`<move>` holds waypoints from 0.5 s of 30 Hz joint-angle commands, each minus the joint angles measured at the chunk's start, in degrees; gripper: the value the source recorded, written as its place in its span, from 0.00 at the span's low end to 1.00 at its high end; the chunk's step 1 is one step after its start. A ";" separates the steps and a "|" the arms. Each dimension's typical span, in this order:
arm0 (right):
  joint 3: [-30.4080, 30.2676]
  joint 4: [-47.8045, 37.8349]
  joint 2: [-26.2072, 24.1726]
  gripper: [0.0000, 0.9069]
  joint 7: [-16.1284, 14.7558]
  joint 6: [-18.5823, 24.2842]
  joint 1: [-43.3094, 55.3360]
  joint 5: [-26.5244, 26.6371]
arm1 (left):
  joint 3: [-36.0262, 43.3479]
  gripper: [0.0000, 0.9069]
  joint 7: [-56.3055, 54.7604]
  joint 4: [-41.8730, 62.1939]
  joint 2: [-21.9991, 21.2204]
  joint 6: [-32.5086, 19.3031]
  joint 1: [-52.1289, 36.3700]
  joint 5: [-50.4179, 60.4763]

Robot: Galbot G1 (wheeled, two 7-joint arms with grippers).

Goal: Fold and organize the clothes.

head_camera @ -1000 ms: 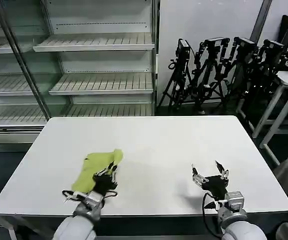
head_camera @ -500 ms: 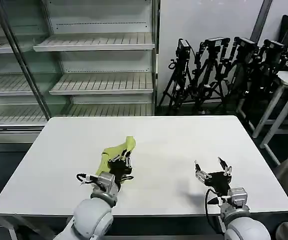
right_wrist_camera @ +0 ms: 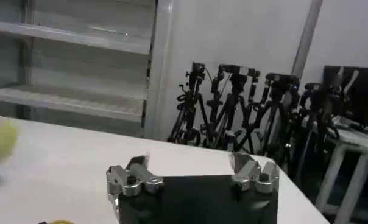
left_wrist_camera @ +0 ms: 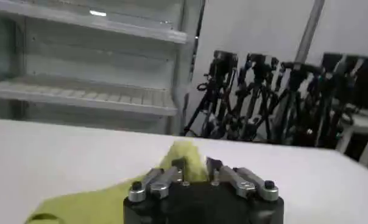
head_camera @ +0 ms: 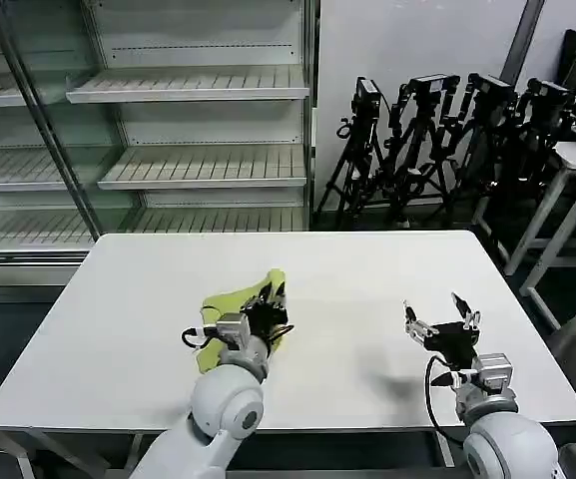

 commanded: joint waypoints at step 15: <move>-10.84 -13.80 4.98 1.00 -0.29 7.80 15.45 -6.31 | -27.23 1.00 29.63 0.87 9.94 -13.20 11.24 24.29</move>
